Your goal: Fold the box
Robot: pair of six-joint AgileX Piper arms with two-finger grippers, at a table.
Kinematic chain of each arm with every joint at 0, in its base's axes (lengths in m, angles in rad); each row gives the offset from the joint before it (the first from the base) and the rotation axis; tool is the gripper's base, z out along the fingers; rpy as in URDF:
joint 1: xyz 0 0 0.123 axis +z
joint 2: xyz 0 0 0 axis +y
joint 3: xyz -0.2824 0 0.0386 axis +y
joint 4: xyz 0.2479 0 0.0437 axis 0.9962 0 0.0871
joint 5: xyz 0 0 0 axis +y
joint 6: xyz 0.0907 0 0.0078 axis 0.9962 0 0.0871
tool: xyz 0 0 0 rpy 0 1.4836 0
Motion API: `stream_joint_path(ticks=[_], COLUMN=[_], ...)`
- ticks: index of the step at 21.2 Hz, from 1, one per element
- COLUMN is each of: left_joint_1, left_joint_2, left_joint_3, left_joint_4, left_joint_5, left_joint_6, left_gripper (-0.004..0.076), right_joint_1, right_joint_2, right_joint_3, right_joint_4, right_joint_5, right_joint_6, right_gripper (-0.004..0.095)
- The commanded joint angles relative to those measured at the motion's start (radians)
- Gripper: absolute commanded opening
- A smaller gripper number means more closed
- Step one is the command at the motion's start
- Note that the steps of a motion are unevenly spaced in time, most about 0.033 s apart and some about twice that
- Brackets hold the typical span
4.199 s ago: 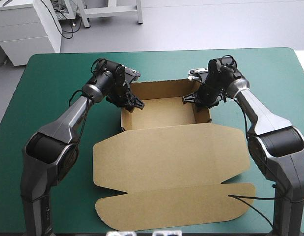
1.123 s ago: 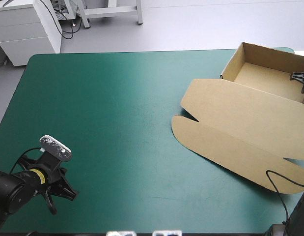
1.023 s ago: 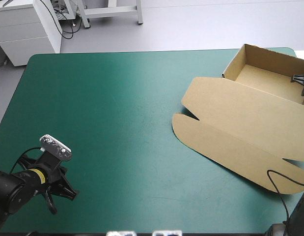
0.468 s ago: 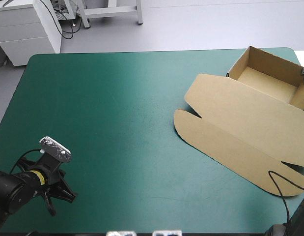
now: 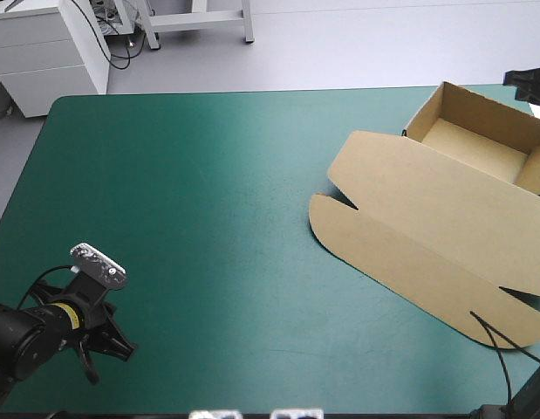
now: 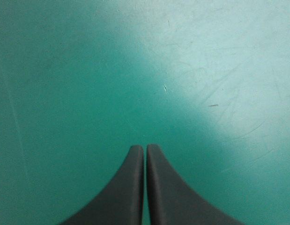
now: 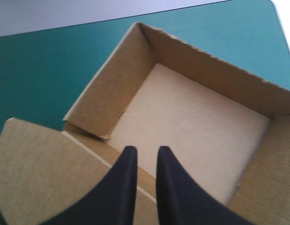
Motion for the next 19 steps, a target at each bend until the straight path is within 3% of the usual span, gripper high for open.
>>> stream_joint_path(ticks=[1, 5, 8, 10, 14, 19], left_joint_1=[-0.007, -0.007, -0.007, -0.007, -0.007, -0.007], left_joint_2=[-0.004, -0.004, -0.009, -0.025, -0.078, -0.154], left_joint_3=[-0.025, -0.025, -0.025, -0.025, -0.025, -0.019], left_joint_4=[0.003, 0.000, 0.000, 0.003, 0.001, -0.001], left_joint_5=[-0.035, -0.044, -0.064, -0.088, -0.099, -0.113], left_joint_6=[-0.010, -0.033, -0.070, -0.090, -0.092, -0.112], left_gripper=[0.0001, 0.0001, -0.0006, -0.0008, -0.0008, -0.0008], right_joint_1=[0.074, 0.196, 0.331, 0.386, 0.457, 0.464], right_joint_2=[-0.098, -0.167, -0.296, -0.402, -0.668, -1.039], right_joint_3=[0.021, 0.115, 0.286, 0.420, 0.706, 1.110], right_joint_4=[0.034, -0.035, -0.148, -0.148, -0.133, -0.122], right_joint_5=[-0.003, -0.003, -0.003, -0.019, -0.151, -0.285], right_joint_6=[-0.038, -0.060, -0.077, -0.068, -0.076, -0.089], right_gripper=[-0.0008, -0.0008, -0.0008, -0.0008, -0.0008, -0.0008])
